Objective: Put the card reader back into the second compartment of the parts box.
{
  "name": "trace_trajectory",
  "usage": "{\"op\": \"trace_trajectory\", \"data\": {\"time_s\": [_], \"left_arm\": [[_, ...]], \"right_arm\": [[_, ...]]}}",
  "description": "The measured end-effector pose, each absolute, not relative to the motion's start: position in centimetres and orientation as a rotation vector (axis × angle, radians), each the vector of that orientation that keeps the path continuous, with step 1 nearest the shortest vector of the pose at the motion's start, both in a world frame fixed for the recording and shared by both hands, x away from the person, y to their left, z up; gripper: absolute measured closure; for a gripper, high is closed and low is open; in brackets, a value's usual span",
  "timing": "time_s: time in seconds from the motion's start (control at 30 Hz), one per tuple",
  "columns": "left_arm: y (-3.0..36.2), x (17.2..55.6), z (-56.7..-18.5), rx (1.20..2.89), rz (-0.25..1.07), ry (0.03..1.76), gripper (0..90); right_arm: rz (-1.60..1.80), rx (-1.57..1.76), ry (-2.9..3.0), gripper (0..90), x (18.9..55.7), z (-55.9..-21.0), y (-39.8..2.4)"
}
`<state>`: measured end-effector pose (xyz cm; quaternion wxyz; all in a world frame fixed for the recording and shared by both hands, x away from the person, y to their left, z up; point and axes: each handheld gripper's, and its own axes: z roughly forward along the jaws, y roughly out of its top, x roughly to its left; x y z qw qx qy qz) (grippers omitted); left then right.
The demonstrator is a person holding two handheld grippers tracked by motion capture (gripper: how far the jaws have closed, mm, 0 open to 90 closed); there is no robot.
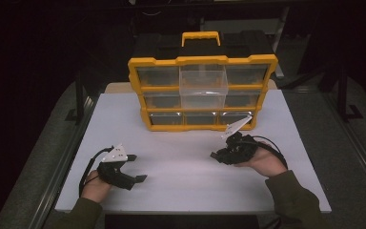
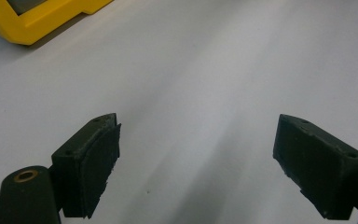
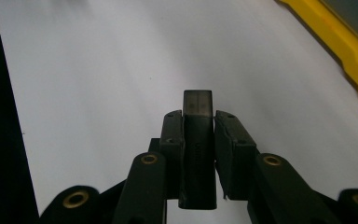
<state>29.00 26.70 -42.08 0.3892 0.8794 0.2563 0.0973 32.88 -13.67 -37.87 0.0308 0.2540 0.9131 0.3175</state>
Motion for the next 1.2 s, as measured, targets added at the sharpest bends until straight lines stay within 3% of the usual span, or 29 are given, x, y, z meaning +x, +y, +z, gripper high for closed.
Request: {"op": "trace_trajectory", "data": {"time_s": [1.2], "left_arm": [[26.7, 29.0, -42.2, 2.229, 0.241, 0.657, 14.4]], "right_arm": [[1.047, 0.812, 2.765, 72.4, 33.8, -31.1, -17.0]]}}
